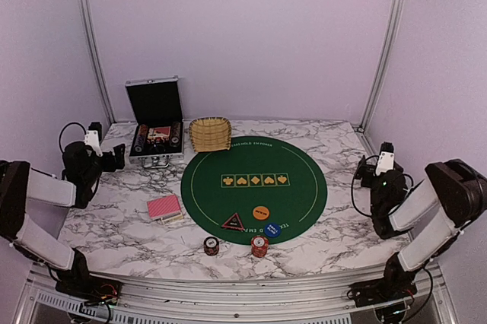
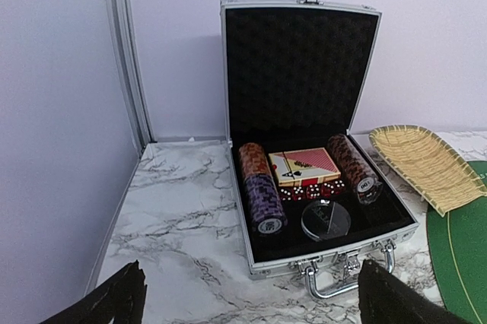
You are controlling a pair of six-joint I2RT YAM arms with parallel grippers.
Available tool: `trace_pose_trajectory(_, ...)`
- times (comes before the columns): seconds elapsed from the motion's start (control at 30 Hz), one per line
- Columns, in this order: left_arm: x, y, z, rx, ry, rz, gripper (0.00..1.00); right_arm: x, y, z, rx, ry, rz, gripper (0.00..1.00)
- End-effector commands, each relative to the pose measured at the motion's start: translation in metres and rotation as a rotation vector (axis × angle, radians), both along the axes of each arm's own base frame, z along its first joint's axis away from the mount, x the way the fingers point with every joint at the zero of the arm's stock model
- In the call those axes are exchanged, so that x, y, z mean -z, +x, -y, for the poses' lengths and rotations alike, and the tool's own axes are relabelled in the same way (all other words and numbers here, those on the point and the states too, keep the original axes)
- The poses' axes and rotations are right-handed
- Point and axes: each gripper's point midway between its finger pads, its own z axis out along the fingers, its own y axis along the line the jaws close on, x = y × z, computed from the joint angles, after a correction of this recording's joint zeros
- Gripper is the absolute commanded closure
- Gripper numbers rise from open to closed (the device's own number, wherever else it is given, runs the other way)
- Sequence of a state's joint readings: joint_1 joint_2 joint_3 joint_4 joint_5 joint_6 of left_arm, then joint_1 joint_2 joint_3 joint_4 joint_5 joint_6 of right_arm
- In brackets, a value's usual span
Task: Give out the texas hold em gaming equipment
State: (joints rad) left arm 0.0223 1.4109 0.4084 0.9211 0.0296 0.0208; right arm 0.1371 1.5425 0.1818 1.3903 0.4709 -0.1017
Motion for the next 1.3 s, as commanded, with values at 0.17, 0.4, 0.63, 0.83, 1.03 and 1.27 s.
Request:
trace_pose_trajectory(0.17, -0.006, 0.003, 0.0, 0.04, 0.046, -0.246, 0.01, -0.08, 0.038, -0.014, -0.039, 0.119, -0.04, 0.01)
trace_pose_trajectory(0.4, -0.026, -0.009, 0.01, 0.171, -0.013, -0.419, 0.01, -0.08, 0.081, -0.108, -0.507, 0.337, -0.362, 0.01)
trace_pose_trajectory(0.63, -0.053, -0.018, -0.013, 0.092, -0.003, -0.46, 0.01, -0.055, 0.037, -0.248, -0.805, 0.25, -0.58, 0.01)
trace_pose_trajectory(0.83, -0.053, -0.03, -0.015, 0.115, 0.01, -0.525, 0.01, -0.02, -0.024, -0.341, -1.0, 0.145, -0.762, 0.02)
trace_pose_trajectory(1.03, -0.045, -0.038, -0.011, 0.146, 0.019, -0.579, 0.01, 0.014, -0.067, -0.394, -1.089, -0.009, -0.903, 0.05)
trace_pose_trajectory(1.27, -0.043, -0.044, -0.007, 0.171, 0.029, -0.593, 0.01, 0.05, -0.099, -0.431, -1.168, -0.079, -1.026, 0.13)
